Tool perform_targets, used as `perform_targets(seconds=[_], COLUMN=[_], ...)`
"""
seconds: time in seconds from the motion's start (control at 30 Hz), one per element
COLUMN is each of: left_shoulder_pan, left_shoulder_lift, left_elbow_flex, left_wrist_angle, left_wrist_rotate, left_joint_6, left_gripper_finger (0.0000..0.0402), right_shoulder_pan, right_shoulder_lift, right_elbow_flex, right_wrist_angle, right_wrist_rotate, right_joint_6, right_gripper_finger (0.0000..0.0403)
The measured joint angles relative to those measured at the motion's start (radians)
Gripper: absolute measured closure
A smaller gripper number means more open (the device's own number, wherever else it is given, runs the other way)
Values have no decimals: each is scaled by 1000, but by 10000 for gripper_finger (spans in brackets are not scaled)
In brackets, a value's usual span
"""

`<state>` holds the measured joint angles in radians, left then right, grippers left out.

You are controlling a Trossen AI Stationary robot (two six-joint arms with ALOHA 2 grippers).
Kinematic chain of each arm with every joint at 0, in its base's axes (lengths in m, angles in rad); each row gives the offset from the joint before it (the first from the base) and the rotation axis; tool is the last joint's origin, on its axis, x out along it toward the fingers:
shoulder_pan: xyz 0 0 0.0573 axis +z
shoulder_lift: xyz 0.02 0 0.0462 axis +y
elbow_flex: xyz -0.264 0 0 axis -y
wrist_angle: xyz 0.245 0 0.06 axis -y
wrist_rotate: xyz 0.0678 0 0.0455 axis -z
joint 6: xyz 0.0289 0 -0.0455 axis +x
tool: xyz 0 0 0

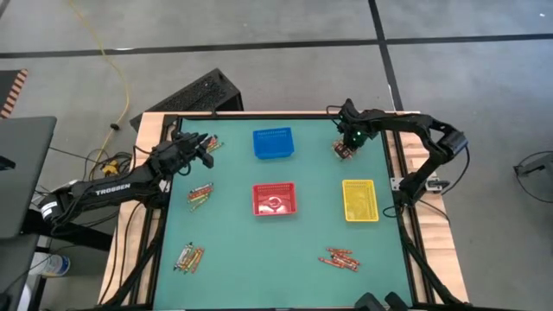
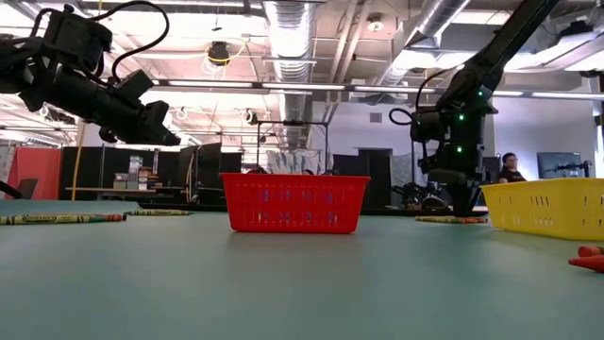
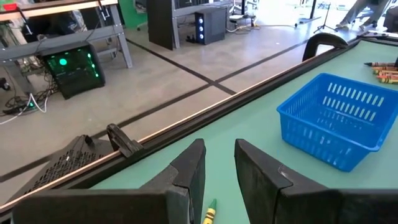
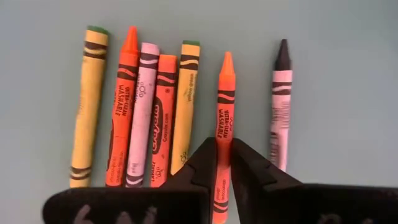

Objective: Sort crayons
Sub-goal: Put the orange crayon into the yellow bin

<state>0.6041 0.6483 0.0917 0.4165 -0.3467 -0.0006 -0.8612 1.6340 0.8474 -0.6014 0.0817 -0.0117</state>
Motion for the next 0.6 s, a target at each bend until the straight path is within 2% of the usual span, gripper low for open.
perform_targets(seconds=[0.2,0.4,0.6], left_shoulder_pan=[0,0,0], left_shoulder_lift=[0,0,0], left_elbow_flex=[0,0,0], left_wrist_angle=[0,0,-2], left_wrist_rotate=[0,6,11], left_joint_6=[0,-1,-1], left_gripper_finger=[324,324,324], right_shoulder_pan=[11,23,24], right_shoulder_lift=[0,0,-22], right_elbow_flex=[0,0,-4], right_wrist_angle=[-3,-4,-6], right_wrist_rotate=[7,22,26], right_joint_6=[-18,-23,-17], right_gripper_finger=[351,394,397])
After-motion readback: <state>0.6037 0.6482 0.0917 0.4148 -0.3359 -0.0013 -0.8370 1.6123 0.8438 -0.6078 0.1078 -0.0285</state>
